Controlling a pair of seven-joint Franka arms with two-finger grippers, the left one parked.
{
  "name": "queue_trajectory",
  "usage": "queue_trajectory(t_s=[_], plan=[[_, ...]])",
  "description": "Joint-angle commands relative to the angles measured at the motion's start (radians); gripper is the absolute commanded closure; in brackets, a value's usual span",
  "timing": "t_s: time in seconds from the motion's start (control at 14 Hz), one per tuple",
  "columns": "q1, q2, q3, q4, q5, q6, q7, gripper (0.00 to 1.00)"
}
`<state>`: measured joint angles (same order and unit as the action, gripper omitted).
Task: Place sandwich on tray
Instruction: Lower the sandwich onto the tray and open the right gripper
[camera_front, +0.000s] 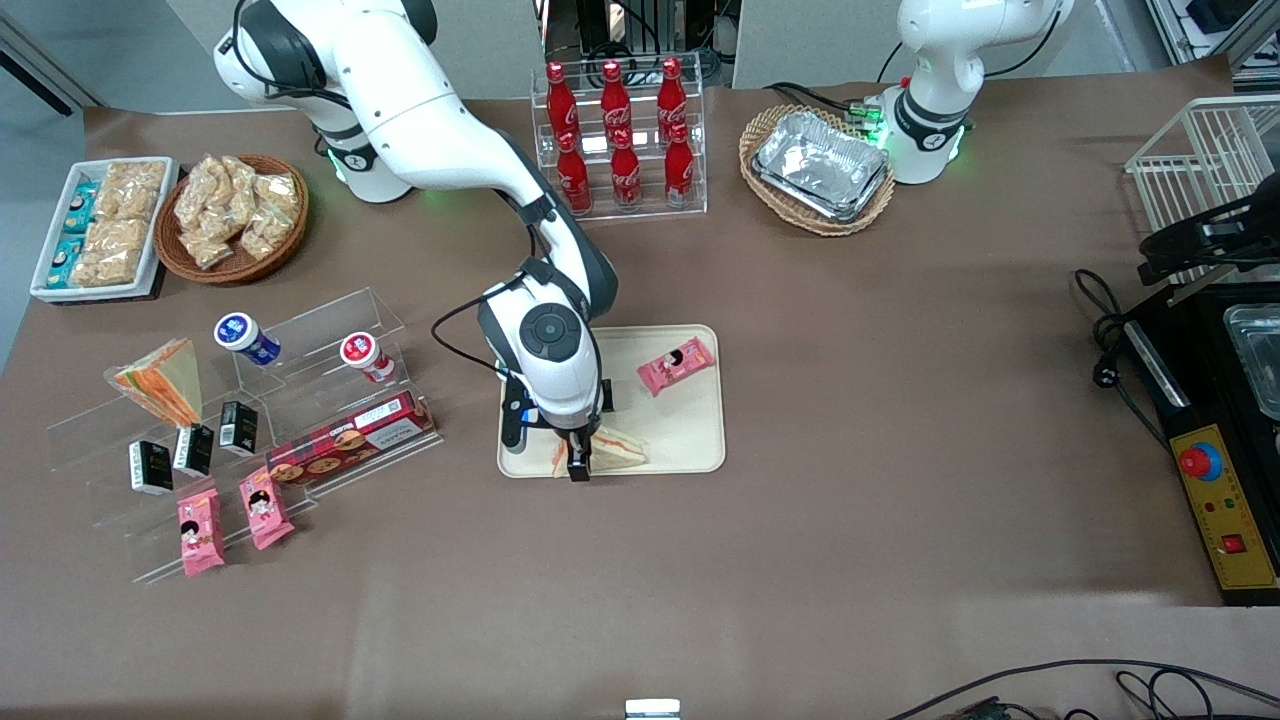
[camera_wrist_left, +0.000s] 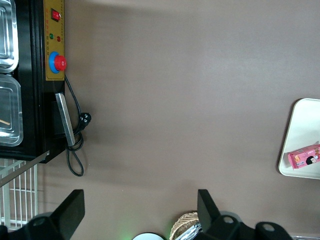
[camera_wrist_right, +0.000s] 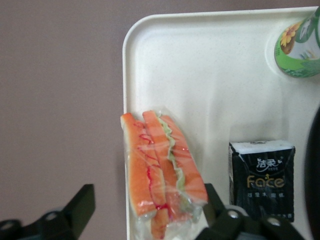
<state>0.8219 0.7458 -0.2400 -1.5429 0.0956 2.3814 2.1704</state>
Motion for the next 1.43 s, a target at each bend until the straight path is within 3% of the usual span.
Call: queue_trajectory(t_s=[0.0,0.14,0.21,0.64,1.07,1.36], plan=[[0.026,0.012,-0.012,0.015,-0.037,0.007,0.008,0.0],[0.052,0.006,-0.012,0.013,-0.115,-0.004,0.012,0.0],[0.056,-0.002,-0.012,0.012,-0.12,-0.019,0.012,0.0],[0.057,-0.087,-0.01,0.013,-0.114,-0.154,0.003,0.0],[0.039,-0.195,-0.015,0.009,-0.097,-0.166,0.0,0.0],[-0.023,-0.272,-0.013,0.009,-0.096,-0.166,-0.026,0.0]])
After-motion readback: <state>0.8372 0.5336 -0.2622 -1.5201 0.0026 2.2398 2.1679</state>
